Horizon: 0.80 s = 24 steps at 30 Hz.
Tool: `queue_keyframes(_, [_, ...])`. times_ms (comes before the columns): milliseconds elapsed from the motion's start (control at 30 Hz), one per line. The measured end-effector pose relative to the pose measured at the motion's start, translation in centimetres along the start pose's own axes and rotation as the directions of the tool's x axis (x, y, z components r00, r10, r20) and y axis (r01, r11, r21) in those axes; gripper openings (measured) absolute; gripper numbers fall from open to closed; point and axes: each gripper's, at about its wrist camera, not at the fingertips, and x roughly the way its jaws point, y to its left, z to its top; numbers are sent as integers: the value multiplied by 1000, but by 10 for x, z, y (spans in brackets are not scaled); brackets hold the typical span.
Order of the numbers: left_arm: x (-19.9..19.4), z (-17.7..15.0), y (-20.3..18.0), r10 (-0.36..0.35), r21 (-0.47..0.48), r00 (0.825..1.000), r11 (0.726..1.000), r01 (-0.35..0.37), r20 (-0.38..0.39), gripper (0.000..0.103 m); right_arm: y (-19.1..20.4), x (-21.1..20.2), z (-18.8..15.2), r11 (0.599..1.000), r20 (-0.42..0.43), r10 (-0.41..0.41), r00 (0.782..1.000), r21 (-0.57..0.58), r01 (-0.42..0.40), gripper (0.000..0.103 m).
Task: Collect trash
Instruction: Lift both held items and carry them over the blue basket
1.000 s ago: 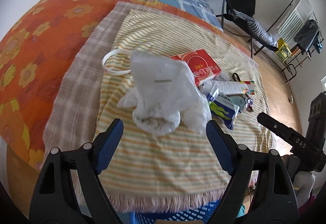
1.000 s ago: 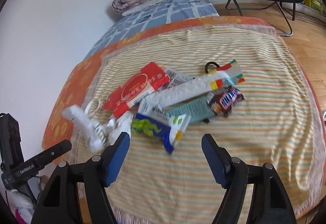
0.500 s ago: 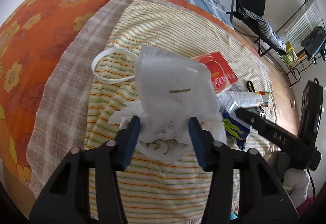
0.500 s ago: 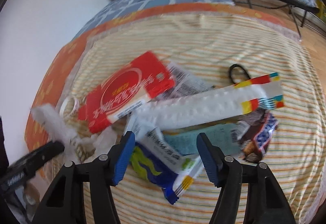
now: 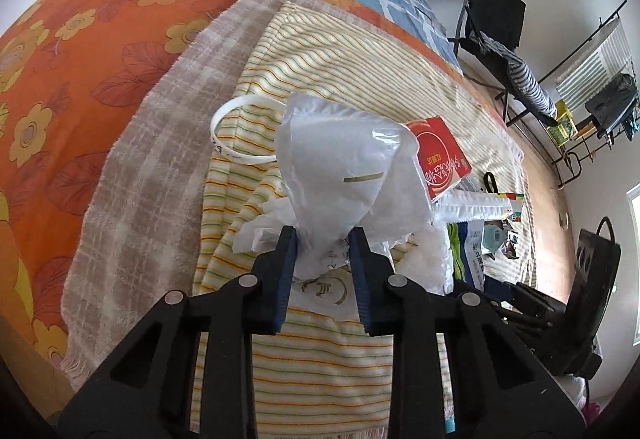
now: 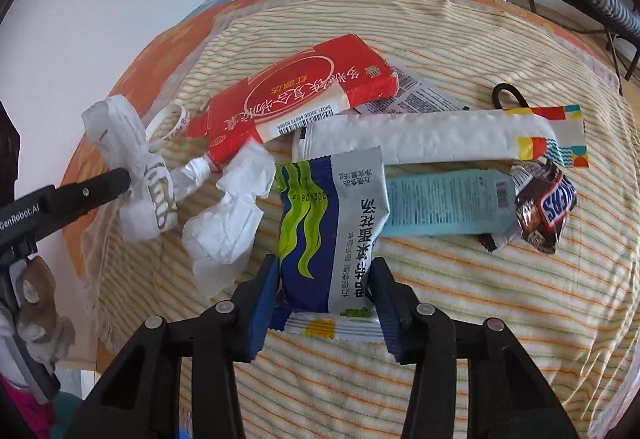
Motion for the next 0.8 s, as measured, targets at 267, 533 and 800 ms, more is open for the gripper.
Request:
queue_keyframes(267, [-30,-4,-1,14,25,998,1000,-15,59,26,3,-26,-18,999,64,-28,998,-14,29,43])
queue_keyframes(533, [-61,-17,-13,23,95,995,995,-32,98,25,0,-73,-38,999,151,-21,988,33,16,43])
queue_keyframes(800, [-111,-52,-37,-17,199,990,980,-11,138,25,23,-139,-89,998,236,40,971,28,-48,43])
